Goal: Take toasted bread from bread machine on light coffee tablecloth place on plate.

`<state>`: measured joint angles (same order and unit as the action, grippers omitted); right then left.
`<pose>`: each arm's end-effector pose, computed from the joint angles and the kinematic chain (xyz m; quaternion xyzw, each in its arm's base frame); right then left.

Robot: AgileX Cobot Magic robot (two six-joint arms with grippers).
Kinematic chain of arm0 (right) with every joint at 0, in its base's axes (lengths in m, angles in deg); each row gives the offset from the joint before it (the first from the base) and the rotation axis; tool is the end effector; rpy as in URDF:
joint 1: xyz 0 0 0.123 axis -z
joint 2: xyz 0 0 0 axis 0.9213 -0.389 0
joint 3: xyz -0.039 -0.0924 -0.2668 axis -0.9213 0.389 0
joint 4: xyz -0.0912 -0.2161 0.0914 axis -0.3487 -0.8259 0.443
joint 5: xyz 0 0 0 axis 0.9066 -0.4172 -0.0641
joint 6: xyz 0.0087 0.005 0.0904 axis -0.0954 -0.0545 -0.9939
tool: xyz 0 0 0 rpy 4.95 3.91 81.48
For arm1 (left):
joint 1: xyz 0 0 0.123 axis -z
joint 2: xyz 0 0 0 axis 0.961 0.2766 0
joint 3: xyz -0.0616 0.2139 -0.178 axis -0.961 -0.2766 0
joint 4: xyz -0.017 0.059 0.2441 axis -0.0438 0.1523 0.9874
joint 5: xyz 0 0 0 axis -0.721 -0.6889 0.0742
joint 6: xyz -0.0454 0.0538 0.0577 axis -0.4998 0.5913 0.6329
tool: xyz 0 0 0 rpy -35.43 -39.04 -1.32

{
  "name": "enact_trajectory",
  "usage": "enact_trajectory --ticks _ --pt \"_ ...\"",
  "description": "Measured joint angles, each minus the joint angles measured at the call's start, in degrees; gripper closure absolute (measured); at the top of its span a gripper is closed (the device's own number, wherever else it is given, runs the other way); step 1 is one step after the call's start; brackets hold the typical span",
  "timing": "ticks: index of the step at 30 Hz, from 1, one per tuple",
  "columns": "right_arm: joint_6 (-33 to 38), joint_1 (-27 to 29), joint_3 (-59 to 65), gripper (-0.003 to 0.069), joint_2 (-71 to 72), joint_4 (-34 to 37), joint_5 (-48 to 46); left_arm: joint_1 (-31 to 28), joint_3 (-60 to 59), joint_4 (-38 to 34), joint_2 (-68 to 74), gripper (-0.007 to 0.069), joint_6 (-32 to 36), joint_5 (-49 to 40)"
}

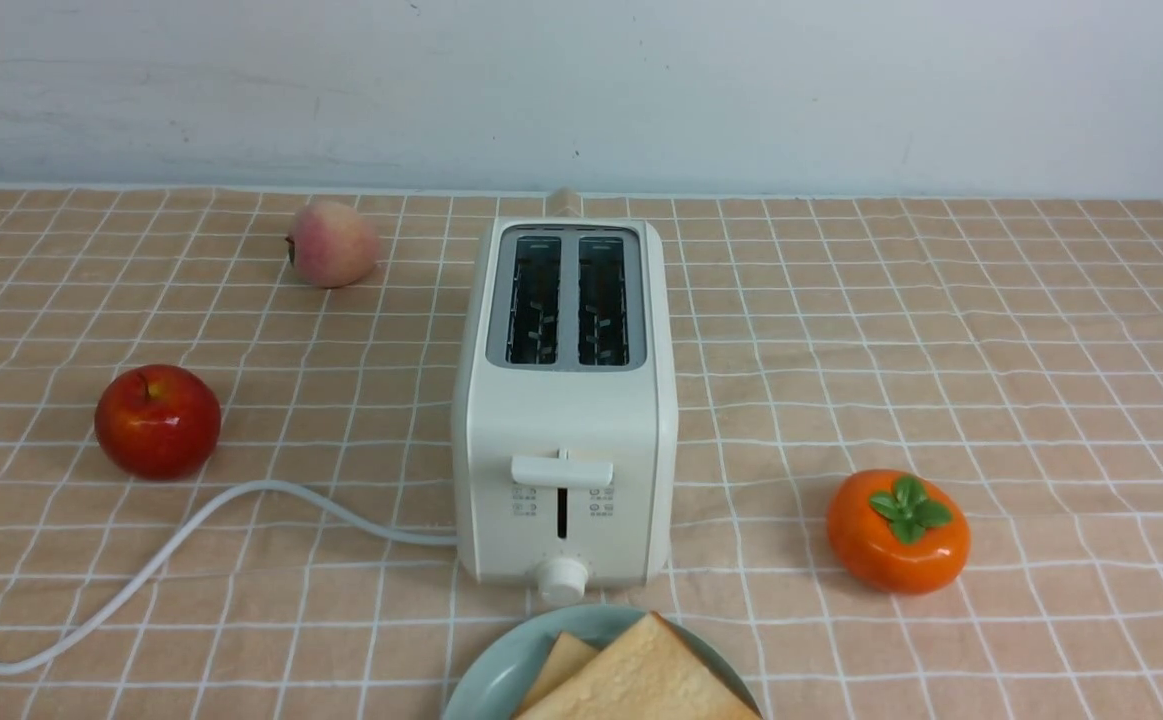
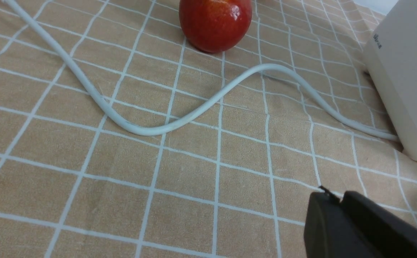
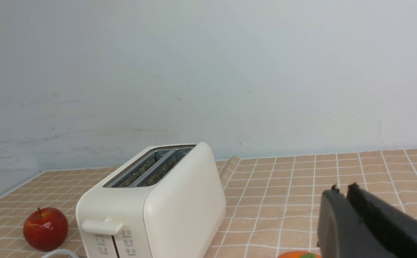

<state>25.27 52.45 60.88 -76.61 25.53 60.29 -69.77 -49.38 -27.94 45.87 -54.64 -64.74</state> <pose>0.0392 0.0153 0.2630 -0.0367 0.6530 0.1902 0.7321 0.0522 -0.0038 0.1689 -0.1437 0.7979 -0.1454 0.5671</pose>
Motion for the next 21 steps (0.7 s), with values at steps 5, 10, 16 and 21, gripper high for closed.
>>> enact_trajectory --ticks 5,10,16,21 --pt "0.00 0.00 0.00 0.0619 0.00 0.00 0.00 0.00 0.00 0.00 0.00 0.0568 0.00 0.00" --pt "0.40 0.11 0.00 0.0617 0.00 -1.18 -0.05 0.00 0.00 0.00 0.00 0.0566 0.00 -0.02" --pt "3.15 7.03 0.00 0.0608 0.00 -8.73 -6.02 0.00 0.00 0.00 0.00 0.0555 0.00 -0.13" --pt "3.22 14.21 2.20 0.0604 0.00 -11.88 -11.95 0.00 0.00 0.00 0.00 0.0552 0.00 -0.17"
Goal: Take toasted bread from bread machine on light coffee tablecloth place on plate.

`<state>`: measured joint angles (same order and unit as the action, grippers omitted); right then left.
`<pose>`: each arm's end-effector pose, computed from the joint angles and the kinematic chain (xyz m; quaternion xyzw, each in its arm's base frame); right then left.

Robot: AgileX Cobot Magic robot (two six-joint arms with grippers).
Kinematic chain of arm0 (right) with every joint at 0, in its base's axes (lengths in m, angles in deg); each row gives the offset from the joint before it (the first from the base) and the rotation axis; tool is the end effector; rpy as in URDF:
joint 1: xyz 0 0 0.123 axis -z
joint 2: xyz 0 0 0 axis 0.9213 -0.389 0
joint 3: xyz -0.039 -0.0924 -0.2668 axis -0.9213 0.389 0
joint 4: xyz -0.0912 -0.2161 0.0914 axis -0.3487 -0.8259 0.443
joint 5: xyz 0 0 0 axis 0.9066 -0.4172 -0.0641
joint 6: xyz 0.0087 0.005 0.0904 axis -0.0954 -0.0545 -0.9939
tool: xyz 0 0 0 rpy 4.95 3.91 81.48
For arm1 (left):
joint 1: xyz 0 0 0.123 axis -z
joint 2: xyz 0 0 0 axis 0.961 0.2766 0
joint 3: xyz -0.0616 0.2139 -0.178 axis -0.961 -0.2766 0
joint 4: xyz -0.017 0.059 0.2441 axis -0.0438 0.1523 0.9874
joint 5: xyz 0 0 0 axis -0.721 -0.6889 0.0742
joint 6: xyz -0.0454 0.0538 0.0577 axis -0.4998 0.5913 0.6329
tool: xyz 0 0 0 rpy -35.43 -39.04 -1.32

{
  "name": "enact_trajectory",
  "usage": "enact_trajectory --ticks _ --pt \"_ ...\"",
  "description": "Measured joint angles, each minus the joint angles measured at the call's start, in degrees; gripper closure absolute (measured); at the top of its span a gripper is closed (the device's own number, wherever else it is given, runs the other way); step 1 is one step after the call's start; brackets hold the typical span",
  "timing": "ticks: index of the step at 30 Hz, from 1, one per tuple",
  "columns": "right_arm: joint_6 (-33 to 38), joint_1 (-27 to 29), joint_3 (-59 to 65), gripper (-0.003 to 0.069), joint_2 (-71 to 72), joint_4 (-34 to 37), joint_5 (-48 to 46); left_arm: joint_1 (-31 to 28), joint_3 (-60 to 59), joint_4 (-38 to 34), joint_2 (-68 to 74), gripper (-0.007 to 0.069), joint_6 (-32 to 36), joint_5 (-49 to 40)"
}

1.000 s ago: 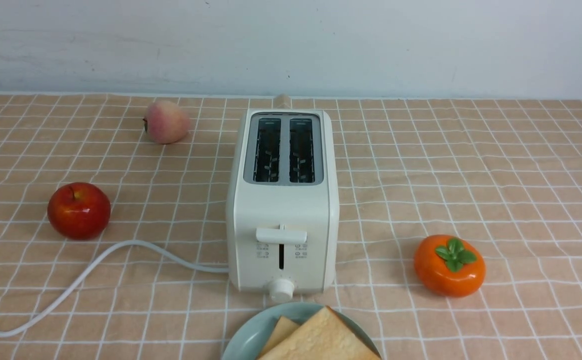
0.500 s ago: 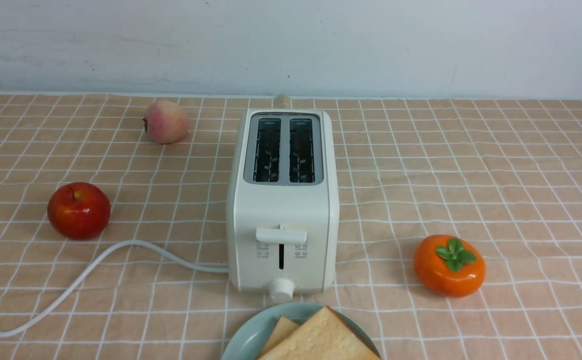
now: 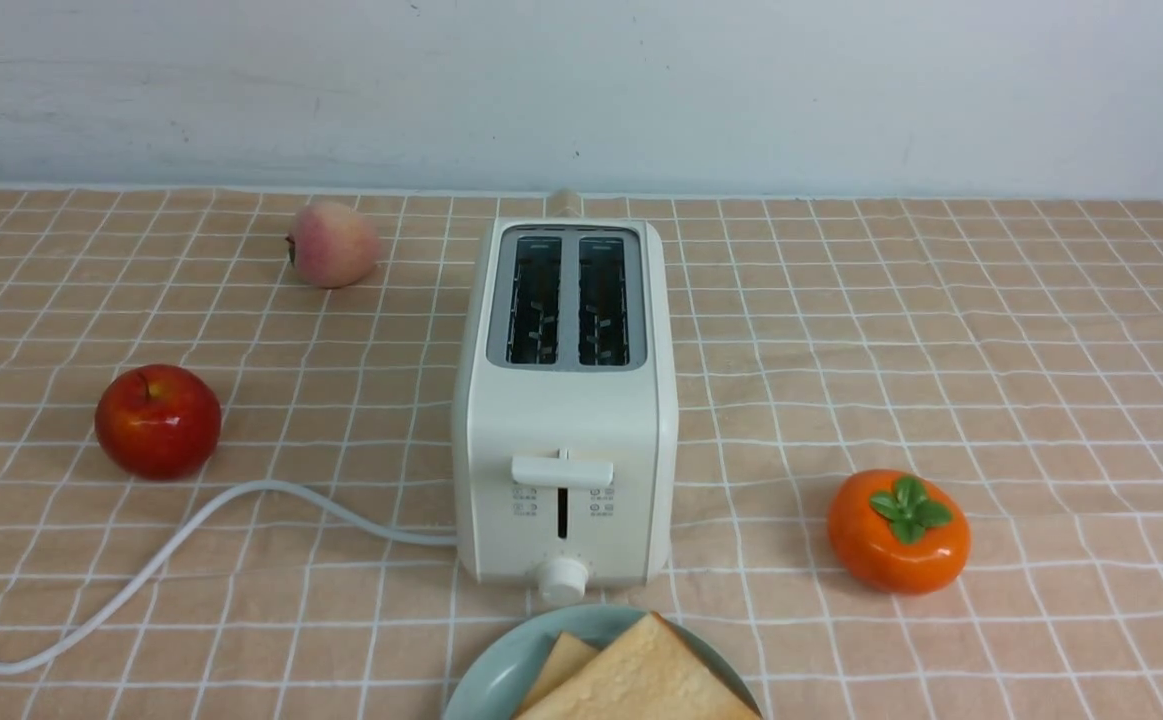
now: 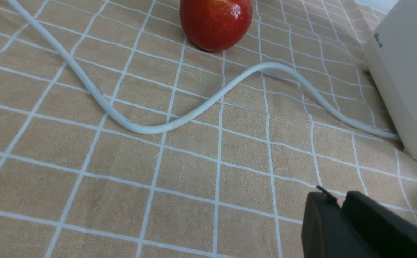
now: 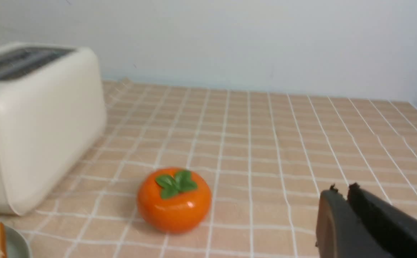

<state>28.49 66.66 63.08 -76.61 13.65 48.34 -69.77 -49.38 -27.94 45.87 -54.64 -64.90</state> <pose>0.0454 0.0056 0.2310 -0.0461 0.7426 0.0027 0.6682 0.0521 -0.0038 0.1686 -0.1438 0.7987 -0.1451 0.5660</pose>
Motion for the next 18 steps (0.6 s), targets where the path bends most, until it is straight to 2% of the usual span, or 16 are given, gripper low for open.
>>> enact_trajectory --ticks 3,9,18 --pt "-0.37 2.00 4.64 0.0601 0.00 -0.35 -0.31 0.00 0.00 0.00 0.00 0.0550 0.00 0.00" --pt "-0.44 2.30 9.35 0.0594 0.00 -0.42 -1.41 0.00 0.00 0.00 0.00 0.0545 0.00 -0.02" --pt "-3.01 -2.55 9.30 0.0582 0.00 -0.36 -1.80 0.00 0.00 0.00 0.00 0.0536 0.00 -0.02"
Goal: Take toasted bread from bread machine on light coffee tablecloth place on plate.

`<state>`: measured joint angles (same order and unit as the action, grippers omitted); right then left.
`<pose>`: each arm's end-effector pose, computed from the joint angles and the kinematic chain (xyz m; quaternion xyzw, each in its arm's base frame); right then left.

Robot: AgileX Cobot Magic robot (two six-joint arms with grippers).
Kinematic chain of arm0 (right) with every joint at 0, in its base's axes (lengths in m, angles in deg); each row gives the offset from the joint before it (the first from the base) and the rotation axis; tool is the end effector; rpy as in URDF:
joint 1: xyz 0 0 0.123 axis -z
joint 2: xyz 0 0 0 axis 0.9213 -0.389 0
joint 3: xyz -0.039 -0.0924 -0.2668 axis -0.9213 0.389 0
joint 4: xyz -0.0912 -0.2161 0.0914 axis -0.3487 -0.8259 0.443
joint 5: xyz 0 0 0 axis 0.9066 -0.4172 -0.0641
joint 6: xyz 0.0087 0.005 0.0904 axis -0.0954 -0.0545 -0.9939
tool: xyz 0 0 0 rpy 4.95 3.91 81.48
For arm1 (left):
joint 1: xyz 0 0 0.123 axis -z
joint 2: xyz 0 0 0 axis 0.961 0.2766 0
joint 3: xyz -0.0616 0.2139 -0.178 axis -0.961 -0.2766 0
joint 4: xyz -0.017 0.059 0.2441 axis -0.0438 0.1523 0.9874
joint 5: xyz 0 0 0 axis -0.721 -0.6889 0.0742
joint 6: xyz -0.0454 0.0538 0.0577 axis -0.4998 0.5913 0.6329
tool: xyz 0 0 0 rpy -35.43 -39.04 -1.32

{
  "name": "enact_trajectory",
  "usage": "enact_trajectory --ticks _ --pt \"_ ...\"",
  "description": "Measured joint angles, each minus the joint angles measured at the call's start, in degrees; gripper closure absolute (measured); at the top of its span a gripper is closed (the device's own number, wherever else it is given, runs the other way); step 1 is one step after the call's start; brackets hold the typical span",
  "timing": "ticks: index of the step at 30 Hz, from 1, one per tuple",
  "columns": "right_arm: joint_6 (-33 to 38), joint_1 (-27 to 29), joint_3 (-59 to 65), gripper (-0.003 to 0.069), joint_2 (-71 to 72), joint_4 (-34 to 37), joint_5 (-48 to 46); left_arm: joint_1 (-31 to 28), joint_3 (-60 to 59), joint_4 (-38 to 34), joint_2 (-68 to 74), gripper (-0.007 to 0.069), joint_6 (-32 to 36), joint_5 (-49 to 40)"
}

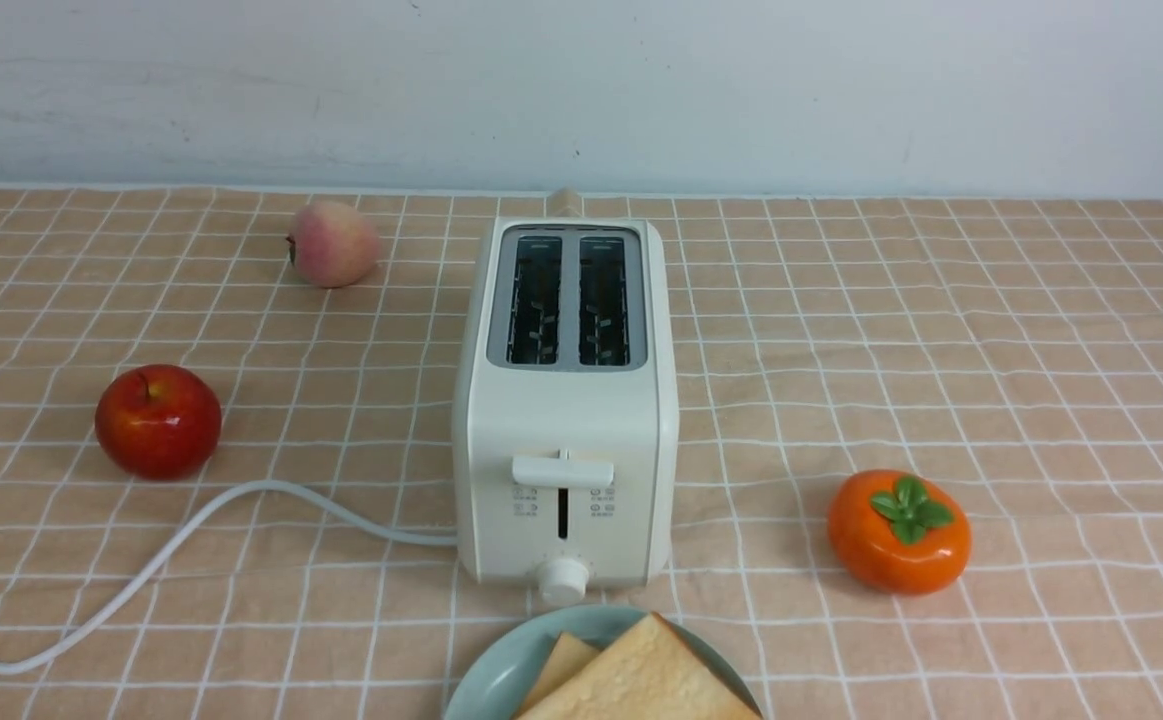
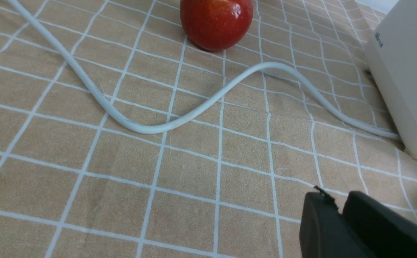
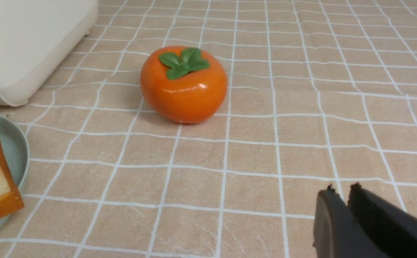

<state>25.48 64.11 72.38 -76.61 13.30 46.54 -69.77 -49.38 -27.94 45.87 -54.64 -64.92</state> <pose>0.0517 0.0082 0.1743 -0.0467 0.8037 0.0342 0.5923 0.0521 -0.0038 0.1686 -0.1438 0.7988 -0.1450 0.5658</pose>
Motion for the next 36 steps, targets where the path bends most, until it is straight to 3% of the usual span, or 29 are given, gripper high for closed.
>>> enact_trajectory --ticks 36 --pt "-0.20 0.36 0.00 0.0536 0.00 0.12 0.00 0.00 -0.04 0.00 0.00 0.0533 0.00 0.00"
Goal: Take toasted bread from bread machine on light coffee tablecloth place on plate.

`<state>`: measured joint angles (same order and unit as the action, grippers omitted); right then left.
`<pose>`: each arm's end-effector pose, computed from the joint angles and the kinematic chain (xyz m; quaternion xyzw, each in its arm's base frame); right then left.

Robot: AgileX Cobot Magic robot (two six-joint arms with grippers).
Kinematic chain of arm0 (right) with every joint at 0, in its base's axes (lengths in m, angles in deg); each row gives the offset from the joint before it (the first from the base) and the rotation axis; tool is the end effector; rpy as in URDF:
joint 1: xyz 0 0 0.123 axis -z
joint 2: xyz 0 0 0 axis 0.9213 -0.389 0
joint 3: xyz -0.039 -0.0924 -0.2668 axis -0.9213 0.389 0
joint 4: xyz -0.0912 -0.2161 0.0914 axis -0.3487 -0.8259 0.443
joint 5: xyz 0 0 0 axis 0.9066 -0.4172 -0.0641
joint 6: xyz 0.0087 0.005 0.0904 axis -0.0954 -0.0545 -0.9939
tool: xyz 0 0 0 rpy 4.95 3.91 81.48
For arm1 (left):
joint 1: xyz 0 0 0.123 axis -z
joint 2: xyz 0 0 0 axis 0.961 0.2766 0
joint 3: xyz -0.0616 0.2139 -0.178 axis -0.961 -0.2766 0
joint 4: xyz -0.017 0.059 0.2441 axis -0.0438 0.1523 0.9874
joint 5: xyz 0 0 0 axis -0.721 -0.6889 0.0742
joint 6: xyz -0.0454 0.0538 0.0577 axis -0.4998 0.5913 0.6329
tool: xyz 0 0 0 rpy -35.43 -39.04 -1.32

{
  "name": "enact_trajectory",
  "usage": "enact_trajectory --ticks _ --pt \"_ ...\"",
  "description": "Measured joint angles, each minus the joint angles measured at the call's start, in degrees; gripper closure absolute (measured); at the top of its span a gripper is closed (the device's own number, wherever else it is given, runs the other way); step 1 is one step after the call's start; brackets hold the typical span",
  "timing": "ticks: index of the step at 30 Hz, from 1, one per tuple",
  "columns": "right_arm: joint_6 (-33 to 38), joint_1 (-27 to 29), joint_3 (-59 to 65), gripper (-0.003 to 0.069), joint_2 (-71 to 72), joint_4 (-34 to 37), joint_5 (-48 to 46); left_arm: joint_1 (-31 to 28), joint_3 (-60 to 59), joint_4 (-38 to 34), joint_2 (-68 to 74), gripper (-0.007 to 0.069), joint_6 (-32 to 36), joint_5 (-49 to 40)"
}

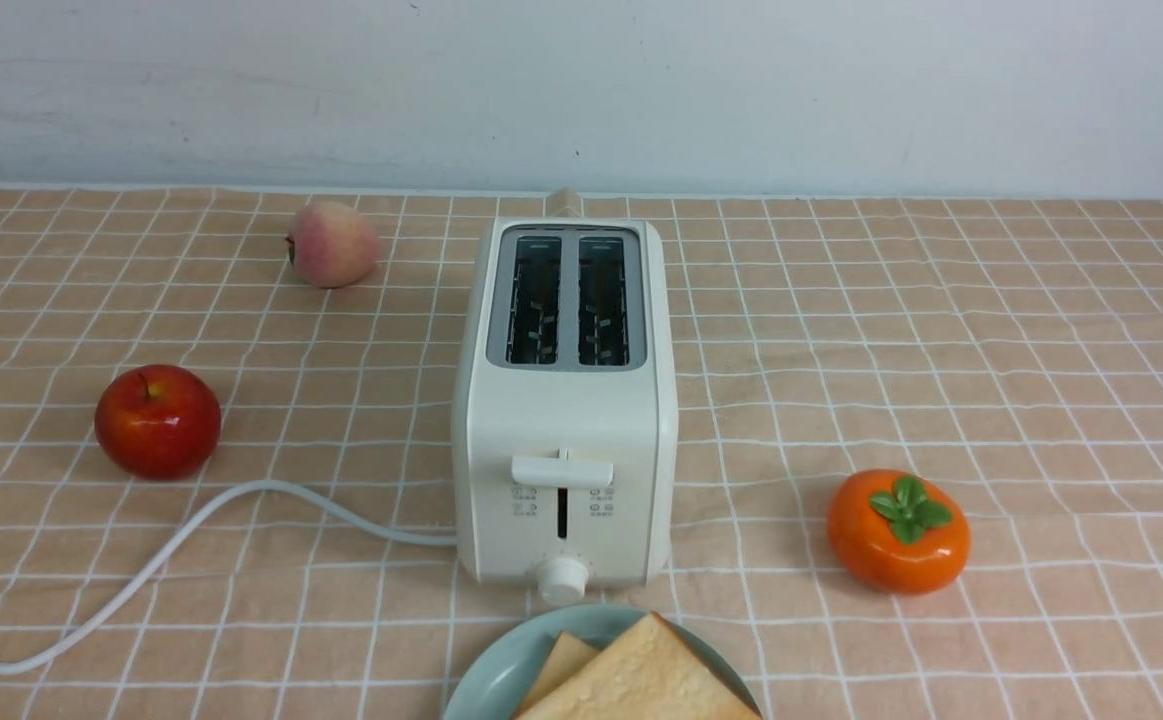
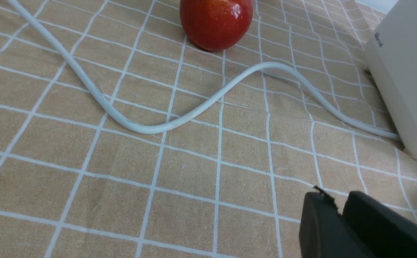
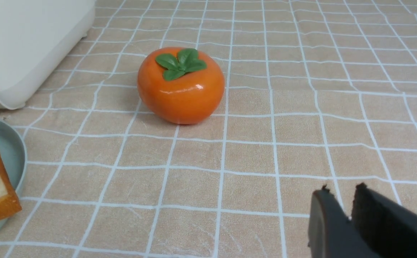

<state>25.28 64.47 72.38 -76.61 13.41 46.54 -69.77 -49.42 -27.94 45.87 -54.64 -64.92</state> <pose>0.0517 0.0079 0.1743 -0.0423 0.8039 0.0342 0.5923 0.0521 -0.0038 0.1684 -0.1439 0.7990 -0.1450 0.5655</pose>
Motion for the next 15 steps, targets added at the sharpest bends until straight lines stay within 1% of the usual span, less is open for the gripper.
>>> enact_trajectory --ticks 15 --pt "0.00 0.00 0.00 0.0517 0.00 0.00 0.00 0.00 0.00 0.00 0.00 0.0529 0.00 0.00"
